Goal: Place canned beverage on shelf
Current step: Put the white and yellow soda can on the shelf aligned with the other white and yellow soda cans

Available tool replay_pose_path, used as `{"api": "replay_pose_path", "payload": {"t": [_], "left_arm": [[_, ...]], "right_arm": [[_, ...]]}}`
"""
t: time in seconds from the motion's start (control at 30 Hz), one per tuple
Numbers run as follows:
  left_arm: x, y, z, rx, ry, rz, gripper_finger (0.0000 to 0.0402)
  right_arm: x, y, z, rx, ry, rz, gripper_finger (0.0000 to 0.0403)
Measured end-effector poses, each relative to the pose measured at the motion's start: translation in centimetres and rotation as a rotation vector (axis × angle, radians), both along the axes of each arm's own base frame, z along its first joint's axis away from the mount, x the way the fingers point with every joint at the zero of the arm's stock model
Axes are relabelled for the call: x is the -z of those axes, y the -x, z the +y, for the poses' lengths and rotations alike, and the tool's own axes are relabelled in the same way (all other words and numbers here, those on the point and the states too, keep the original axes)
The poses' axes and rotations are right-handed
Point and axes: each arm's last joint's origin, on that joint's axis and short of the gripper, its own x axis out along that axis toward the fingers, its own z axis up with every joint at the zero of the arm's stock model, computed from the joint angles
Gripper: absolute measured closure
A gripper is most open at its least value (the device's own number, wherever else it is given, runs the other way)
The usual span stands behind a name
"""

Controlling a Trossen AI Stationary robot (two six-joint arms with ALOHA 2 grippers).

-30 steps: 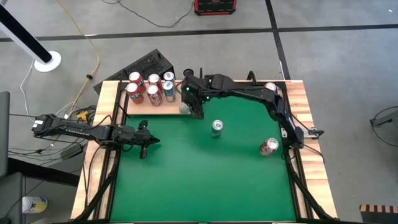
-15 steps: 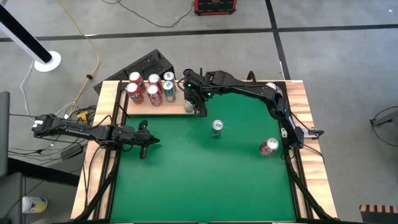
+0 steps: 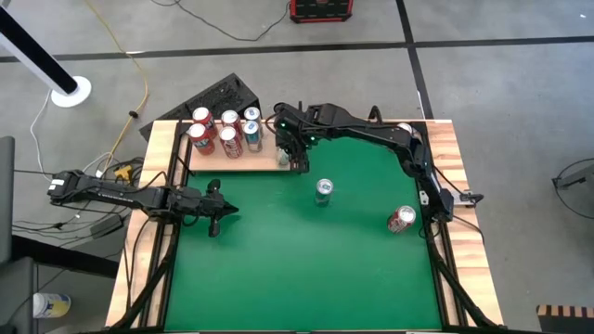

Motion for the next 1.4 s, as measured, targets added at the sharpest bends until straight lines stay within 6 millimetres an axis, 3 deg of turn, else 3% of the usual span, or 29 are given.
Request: {"api": "replay_pose_path", "payload": {"t": [0.17, 1.4], "left_arm": [[-0.01, 0.00, 0.00, 0.000, 0.000, 0.000, 0.0402], [0.00, 0.00, 0.00, 0.000, 0.000, 0.000, 0.0402]], "right_arm": [[-0.01, 0.00, -0.05, 0.001, 0.000, -0.001, 0.0089], [-0.32, -0.48, -0.30, -0.013, -0.030, -0.077, 0.0092]]}}
